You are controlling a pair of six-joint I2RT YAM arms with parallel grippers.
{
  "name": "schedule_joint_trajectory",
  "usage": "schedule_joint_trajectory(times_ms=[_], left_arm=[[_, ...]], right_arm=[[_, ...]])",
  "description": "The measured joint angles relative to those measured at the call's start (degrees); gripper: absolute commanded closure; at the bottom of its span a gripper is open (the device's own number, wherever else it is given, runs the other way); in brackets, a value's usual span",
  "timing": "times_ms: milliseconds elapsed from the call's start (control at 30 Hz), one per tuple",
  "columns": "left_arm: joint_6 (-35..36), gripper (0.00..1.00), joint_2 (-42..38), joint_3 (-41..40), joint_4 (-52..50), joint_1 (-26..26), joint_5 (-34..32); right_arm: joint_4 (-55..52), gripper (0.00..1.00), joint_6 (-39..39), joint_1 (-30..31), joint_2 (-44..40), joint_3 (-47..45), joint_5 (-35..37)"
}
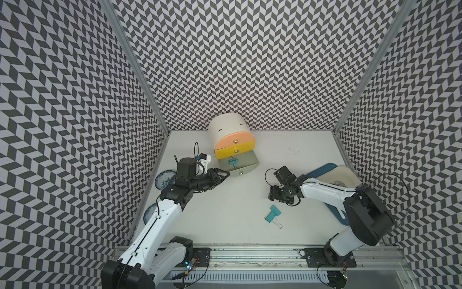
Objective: Put the binder clips in the drawer according to color
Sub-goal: Pick up the binder clip at the center of the board.
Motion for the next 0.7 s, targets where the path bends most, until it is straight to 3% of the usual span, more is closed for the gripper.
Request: schedule_joint_trajectory(times_ms=[700], left_arm=[[1.53,0.53,0.15,0.0,-0.13,1.31,0.48]], right_arm=[[-4.2,0.25,-5.68,-0.02,15.02,17.51,9.9]])
